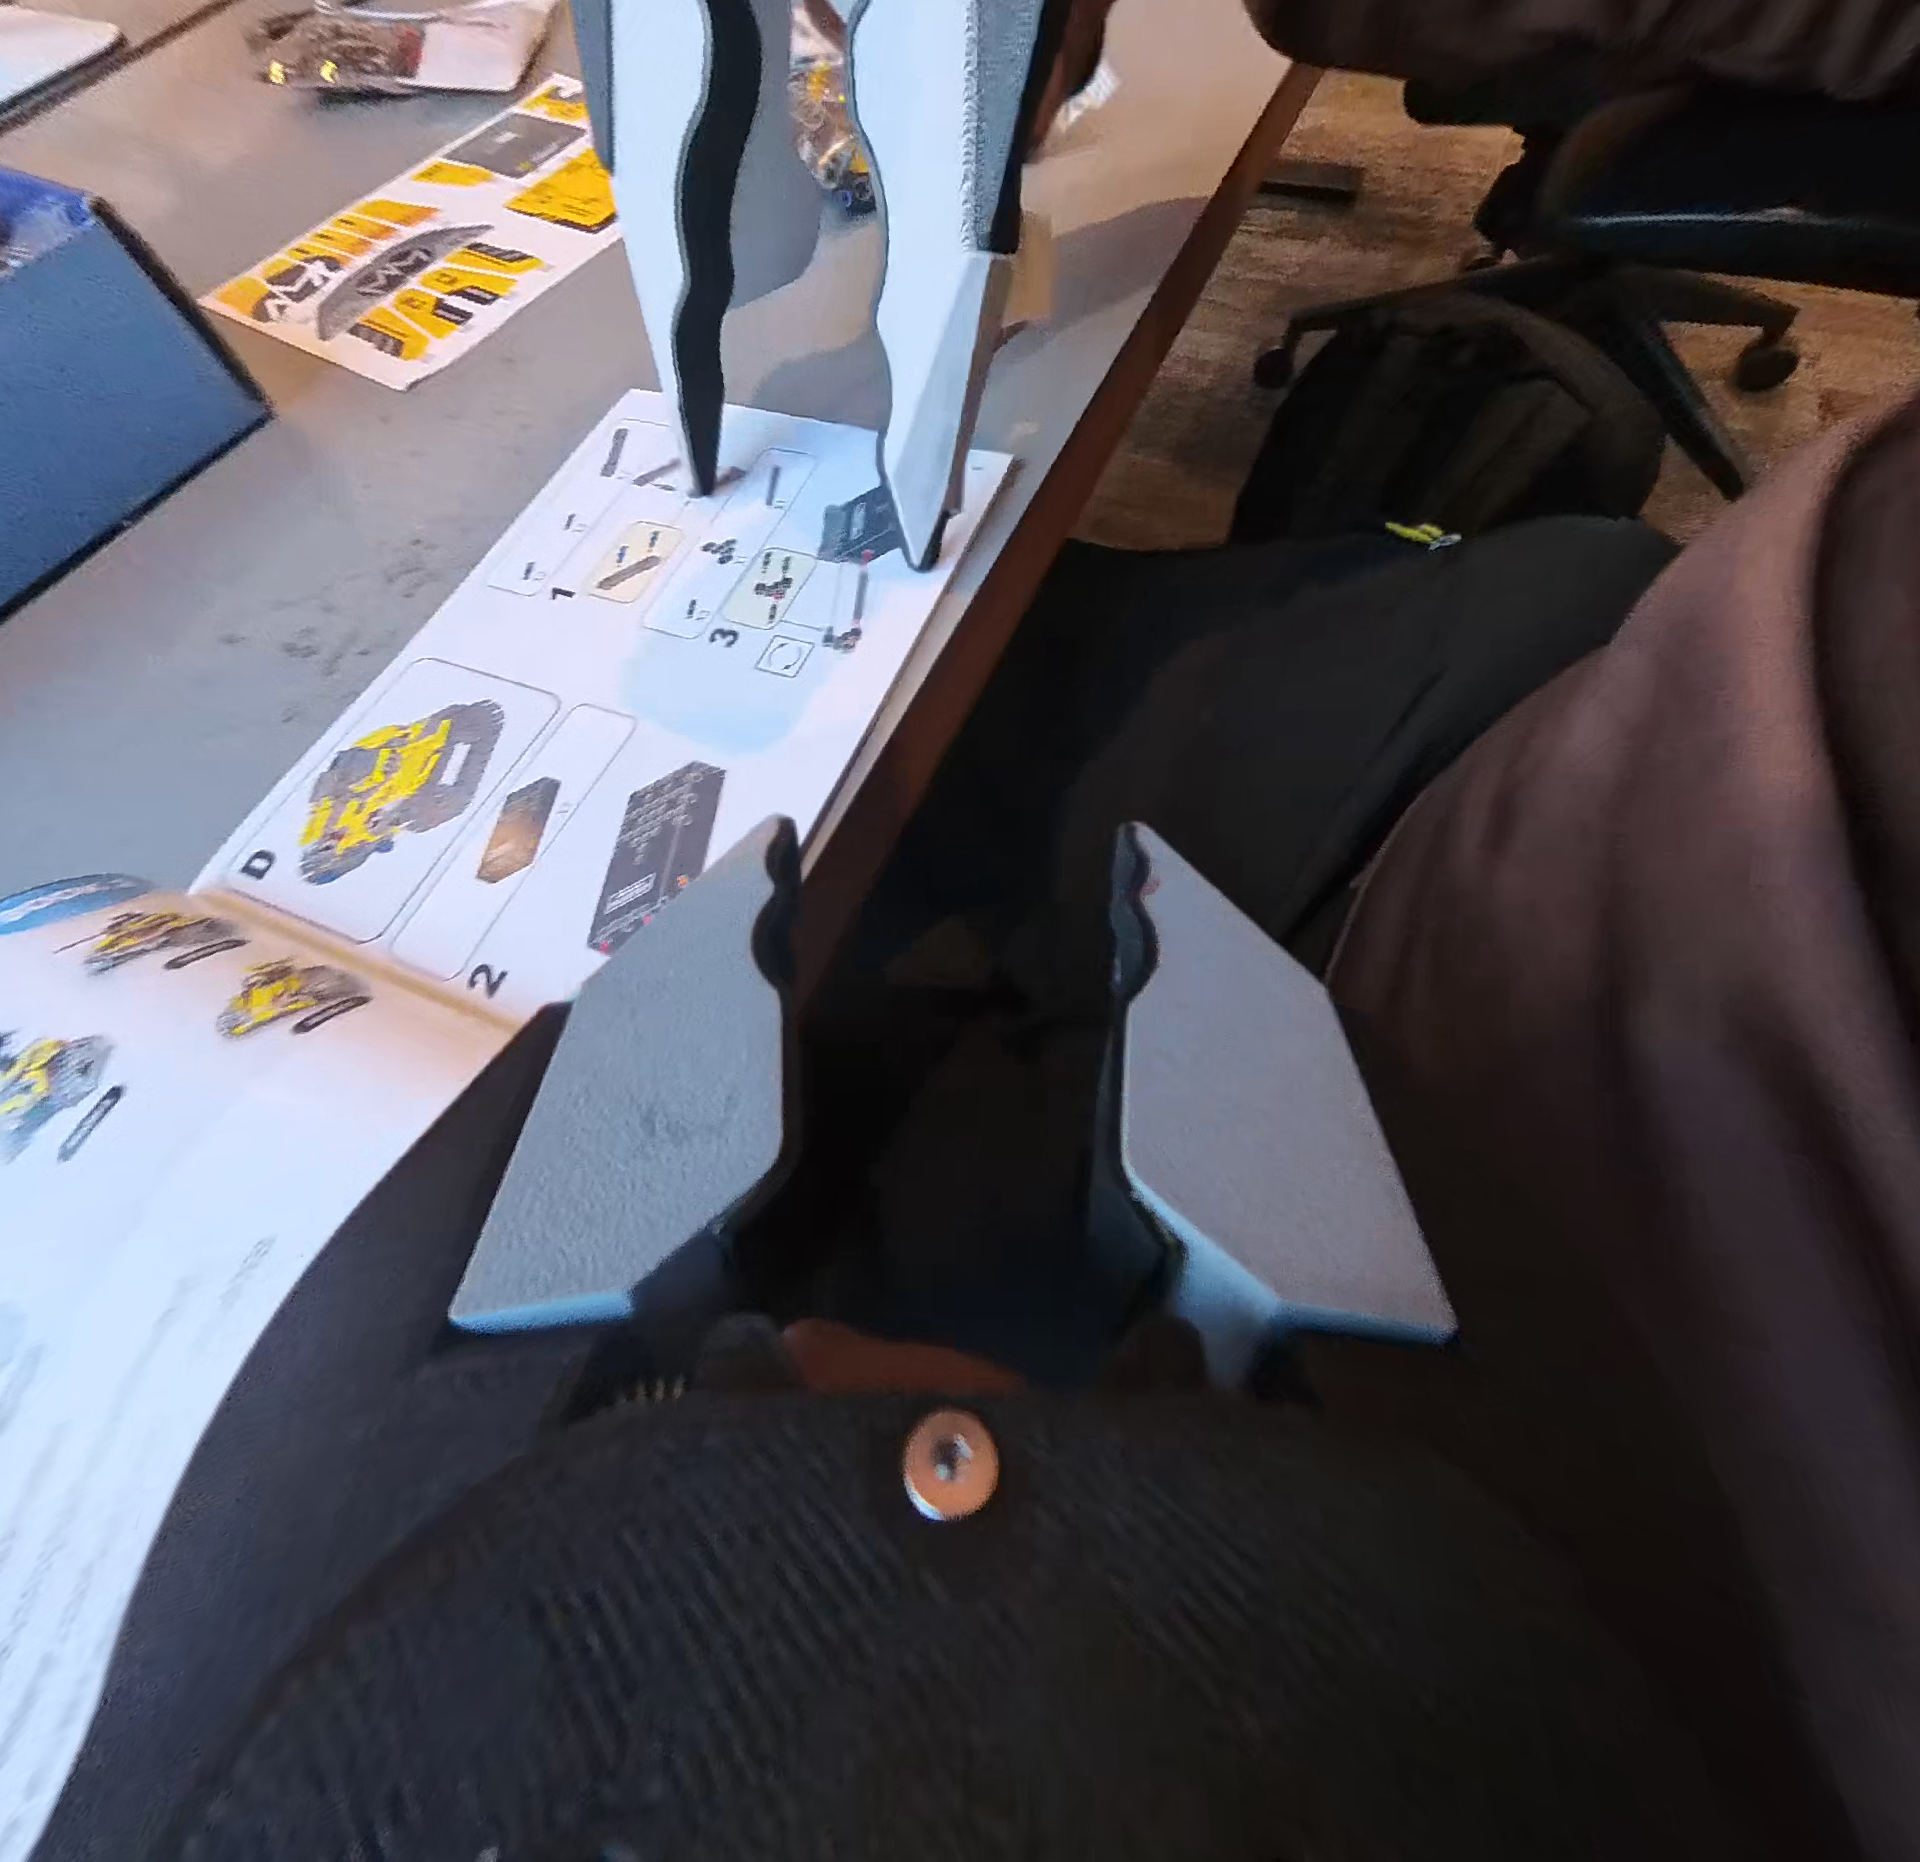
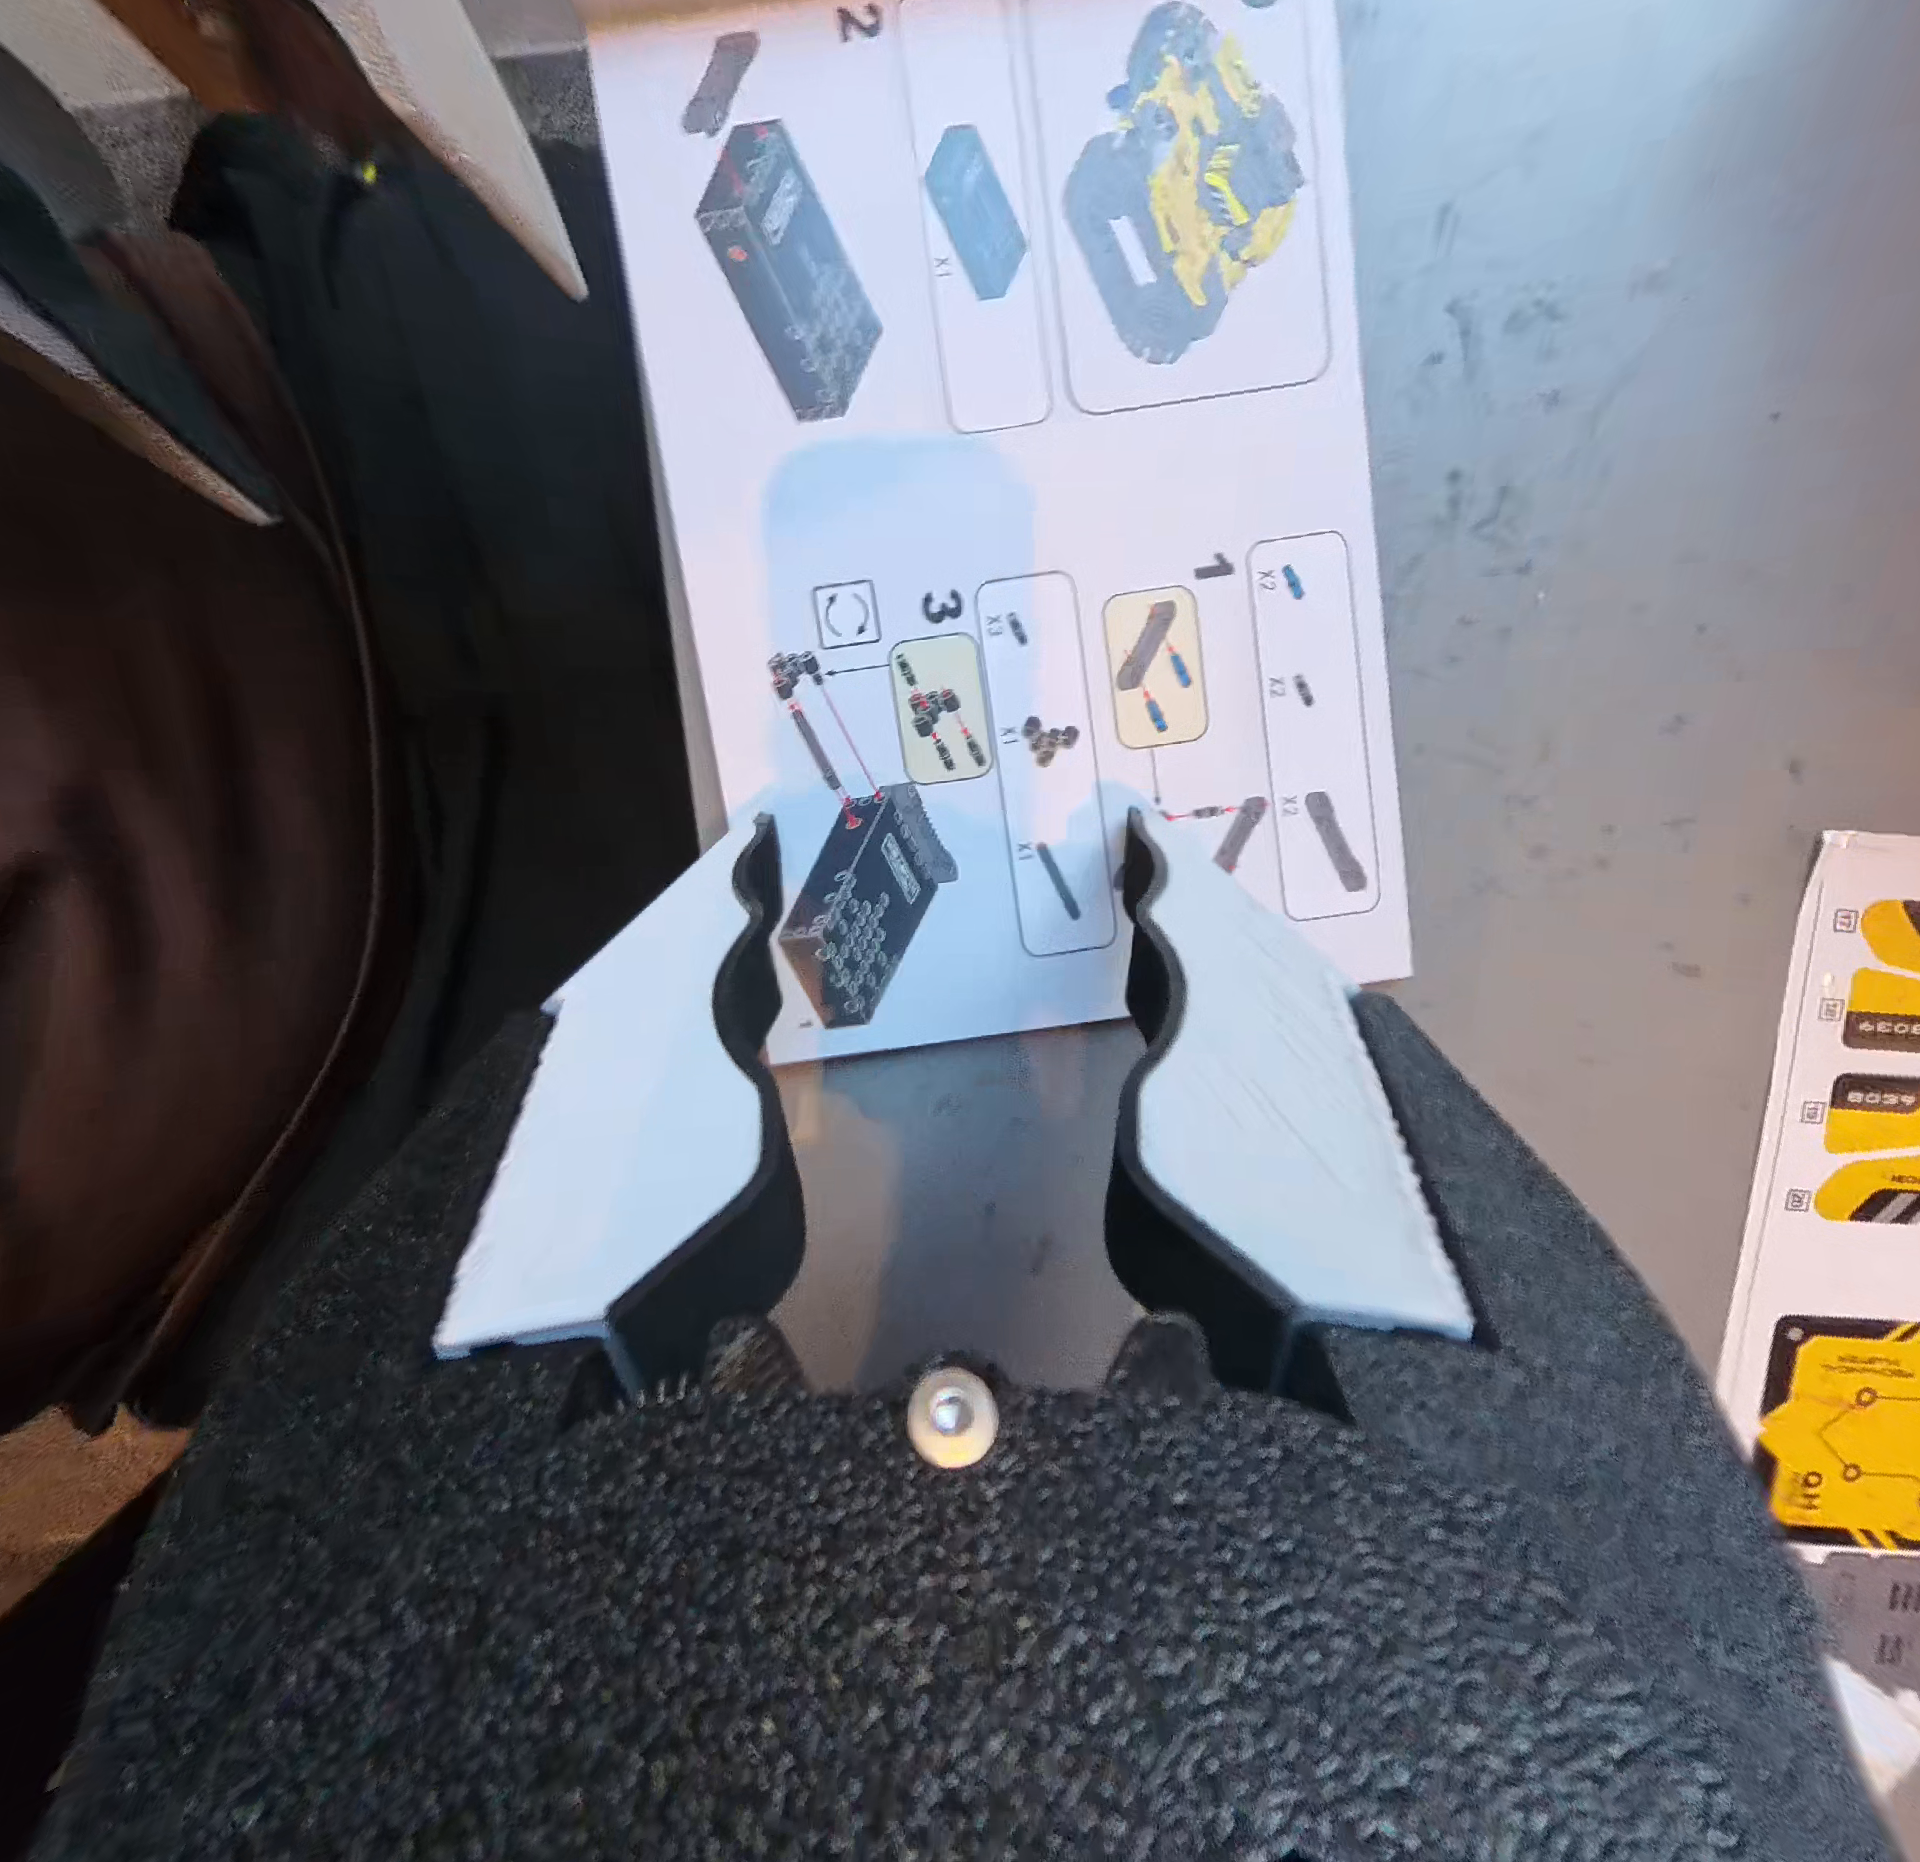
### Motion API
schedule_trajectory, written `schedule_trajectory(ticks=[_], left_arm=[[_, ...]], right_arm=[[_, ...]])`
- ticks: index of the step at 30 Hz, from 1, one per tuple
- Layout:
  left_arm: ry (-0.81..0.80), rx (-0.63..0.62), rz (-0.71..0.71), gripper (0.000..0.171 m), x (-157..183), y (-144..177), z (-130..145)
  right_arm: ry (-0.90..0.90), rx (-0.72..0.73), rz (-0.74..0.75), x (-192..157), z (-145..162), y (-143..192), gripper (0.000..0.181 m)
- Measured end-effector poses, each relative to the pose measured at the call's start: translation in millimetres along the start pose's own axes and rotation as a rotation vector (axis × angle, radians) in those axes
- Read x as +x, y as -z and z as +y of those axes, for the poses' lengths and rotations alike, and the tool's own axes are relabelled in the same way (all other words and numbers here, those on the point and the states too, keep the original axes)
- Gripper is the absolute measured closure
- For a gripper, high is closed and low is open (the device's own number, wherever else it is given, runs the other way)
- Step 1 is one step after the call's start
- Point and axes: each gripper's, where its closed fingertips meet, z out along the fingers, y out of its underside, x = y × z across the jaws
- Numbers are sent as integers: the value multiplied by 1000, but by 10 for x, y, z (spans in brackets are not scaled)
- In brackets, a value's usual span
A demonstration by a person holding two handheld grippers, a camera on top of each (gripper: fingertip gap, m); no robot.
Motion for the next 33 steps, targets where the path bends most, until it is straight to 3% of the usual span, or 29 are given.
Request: schedule_trajectory(ticks=[5, 13, 16, 19, 22, 25, 28, 31, 33], left_arm=[[78, 31, 44, 116, 204, -144, -11], [39, -11, 85, 118, 360, -306, 185], [26, -42, 70, 119, 320, -323, 297], [-1, -93, 45, 119, 256, -343, 444], [-32, -119, 29, 120, 233, -353, 511], [-33, -121, 38, 122, 255, -383, 514], [-38, -134, 52, 122, 282, -431, 533], [-48, -140, 53, 122, 310, -469, 528], [-47, -125, 50, 122, 328, -488, 481]], right_arm=[[-1, 27, -5, -55, 10, -5, 110], [-3, 56, -11, -66, 10, -8, 110], [-38, 90, -27, -41, 9, 38, 124], [-99, 181, 16, 98, 16, 270, 122], [-223, 340, 182, 459, 110, 739, 122], [-395, 486, 450, 900, 521, 1338, 123], [-647, 584, 700, 1242, 1285, 1857, 129], [-901, 576, 816, 1439, 2140, 2061, 123], [-999, 524, 830, 1543, 2539, 2066, 109]])
